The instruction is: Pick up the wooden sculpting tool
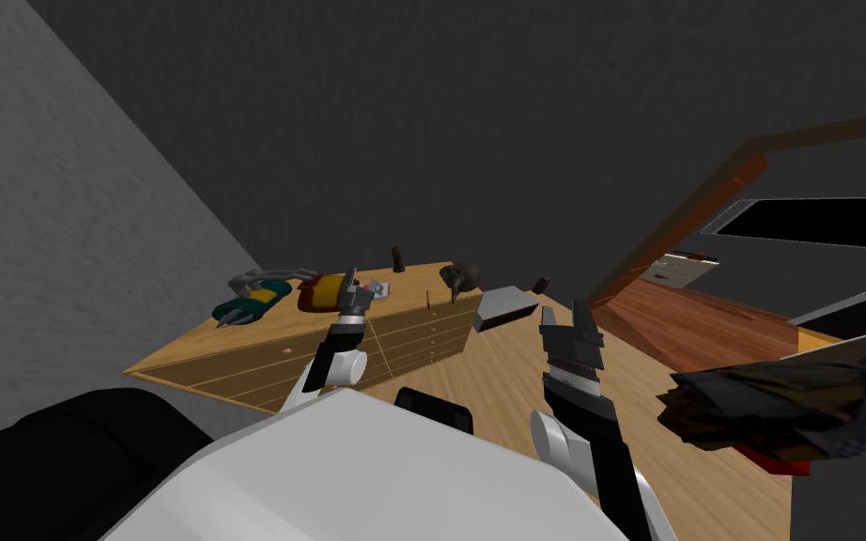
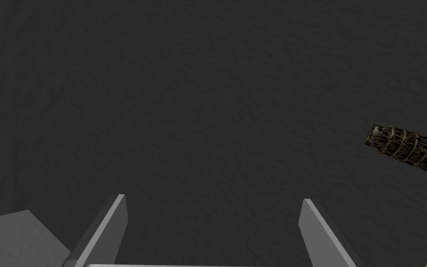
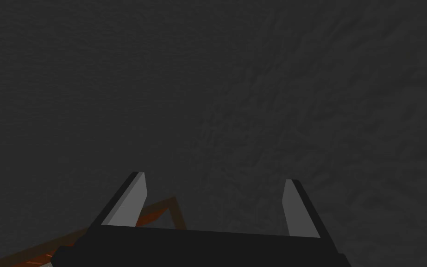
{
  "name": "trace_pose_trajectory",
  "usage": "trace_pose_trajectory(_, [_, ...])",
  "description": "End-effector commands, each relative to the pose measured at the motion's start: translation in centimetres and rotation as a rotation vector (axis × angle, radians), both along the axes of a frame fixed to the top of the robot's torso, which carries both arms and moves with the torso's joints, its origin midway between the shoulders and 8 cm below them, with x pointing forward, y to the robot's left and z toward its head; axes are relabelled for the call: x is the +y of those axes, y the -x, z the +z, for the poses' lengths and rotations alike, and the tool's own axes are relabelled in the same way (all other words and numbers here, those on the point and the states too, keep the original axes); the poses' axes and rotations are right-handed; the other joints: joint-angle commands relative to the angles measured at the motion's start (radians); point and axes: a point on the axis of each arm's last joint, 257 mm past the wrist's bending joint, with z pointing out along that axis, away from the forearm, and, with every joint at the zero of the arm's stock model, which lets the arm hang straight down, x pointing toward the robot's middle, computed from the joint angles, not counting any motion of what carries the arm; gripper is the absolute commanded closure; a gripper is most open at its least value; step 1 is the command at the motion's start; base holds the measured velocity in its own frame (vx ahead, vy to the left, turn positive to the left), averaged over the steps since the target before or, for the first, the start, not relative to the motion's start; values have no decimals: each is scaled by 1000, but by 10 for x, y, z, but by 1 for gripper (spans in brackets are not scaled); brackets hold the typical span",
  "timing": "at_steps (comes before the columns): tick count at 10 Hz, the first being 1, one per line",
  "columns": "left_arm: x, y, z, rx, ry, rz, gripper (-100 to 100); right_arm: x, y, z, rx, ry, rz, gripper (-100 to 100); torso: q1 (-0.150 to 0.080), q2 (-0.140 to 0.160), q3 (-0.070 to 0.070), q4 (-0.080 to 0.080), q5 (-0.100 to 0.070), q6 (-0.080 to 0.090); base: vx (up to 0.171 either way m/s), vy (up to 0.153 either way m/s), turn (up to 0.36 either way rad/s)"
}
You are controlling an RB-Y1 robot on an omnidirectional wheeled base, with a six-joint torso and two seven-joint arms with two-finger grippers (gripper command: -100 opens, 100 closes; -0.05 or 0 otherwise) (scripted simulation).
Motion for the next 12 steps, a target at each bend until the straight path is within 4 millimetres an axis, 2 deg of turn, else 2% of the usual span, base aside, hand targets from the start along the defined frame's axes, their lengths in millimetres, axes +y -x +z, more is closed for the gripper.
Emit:
trace_pose_trajectory(1, [0, 1, -2, 20, -58, 1, -100, 0, 0, 0, 0, 0, 0, 0, 0, 0, 0, 0, 0, 0, -28, -14, -87])
trace_pose_trajectory(5, [9, 9, -19, 124, -279, 51, -100, 0, 0, 0, 0, 0, 0, 0, -2, 6, 4, 1, 0, 0, -85, -40, -185])
trace_pose_trajectory(6, [8, 8, -19, 125, -287, 47, -100, 0, 0, 0, 0, 0, 0, 0, -3, 7, 4, 2, -1, 1, -65, -36, -69])
trace_pose_trajectory(8, [16, 15, -36, 206, -424, 83, -100, 0, 0, 0, 0, 0, 0, 0, -2, 4, 2, 1, 0, 0, -56, -56, -221])
trace_pose_trajectory(11, [21, 19, -46, 254, -512, 108, -100, 0, 0, 0, 0, 0, 0, 0, -4, 5, 3, 1, -1, 0, -55, -58, -134])
trace_pose_trajectory(12, [26, 24, -58, 305, -592, 126, -100, 0, 0, 0, 0, 0, 0, 0, -2, 4, 2, 1, -1, 0, -42, -57, -195])
